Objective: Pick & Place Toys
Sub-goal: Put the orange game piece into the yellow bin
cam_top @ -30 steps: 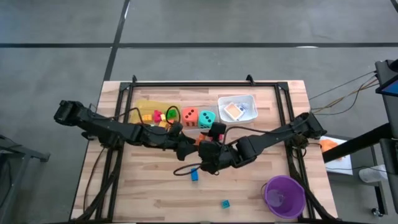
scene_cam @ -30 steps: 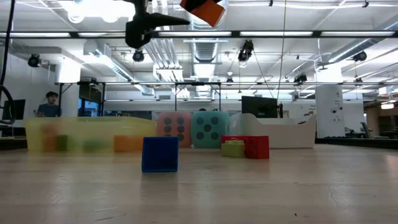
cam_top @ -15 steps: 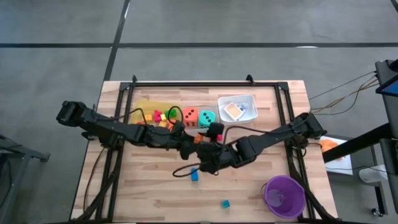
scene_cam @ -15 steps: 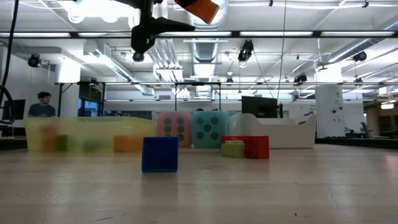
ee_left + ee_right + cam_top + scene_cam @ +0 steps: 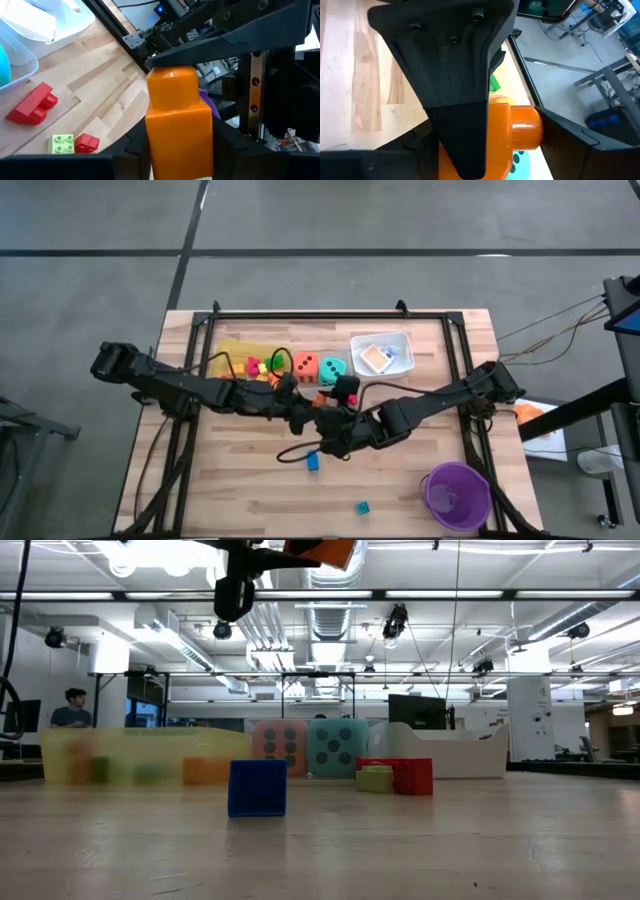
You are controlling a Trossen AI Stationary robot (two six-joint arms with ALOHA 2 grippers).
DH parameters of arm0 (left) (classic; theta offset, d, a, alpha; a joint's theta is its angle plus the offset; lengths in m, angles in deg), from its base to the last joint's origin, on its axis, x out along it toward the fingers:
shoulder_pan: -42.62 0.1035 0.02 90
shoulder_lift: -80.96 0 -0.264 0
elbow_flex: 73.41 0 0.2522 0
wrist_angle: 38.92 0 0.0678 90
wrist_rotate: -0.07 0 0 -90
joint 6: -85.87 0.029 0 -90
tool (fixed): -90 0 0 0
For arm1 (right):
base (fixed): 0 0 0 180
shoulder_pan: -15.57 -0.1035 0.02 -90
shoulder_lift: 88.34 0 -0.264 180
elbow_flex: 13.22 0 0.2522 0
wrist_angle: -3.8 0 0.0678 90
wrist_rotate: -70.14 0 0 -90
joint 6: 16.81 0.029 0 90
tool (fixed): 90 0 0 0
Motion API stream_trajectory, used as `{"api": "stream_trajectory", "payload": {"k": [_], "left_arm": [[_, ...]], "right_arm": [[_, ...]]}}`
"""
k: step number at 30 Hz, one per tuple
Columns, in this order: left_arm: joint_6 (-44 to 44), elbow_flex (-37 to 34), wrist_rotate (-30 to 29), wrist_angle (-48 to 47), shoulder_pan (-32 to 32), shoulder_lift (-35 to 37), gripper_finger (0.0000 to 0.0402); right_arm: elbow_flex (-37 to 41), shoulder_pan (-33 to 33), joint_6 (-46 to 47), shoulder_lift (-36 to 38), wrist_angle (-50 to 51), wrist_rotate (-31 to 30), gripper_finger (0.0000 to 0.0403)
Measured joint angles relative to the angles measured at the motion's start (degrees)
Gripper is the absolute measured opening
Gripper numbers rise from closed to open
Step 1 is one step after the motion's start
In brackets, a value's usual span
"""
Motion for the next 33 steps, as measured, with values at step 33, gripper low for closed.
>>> {"api": "stream_trajectory", "payload": {"k": [33], "left_arm": [[6.08,-0.13,-3.45,-41.49,12.33,12.53,0.0121]], "right_arm": [[-0.04,-1.23,35.32,0.31,14.85,-0.24,0.0395]]}}
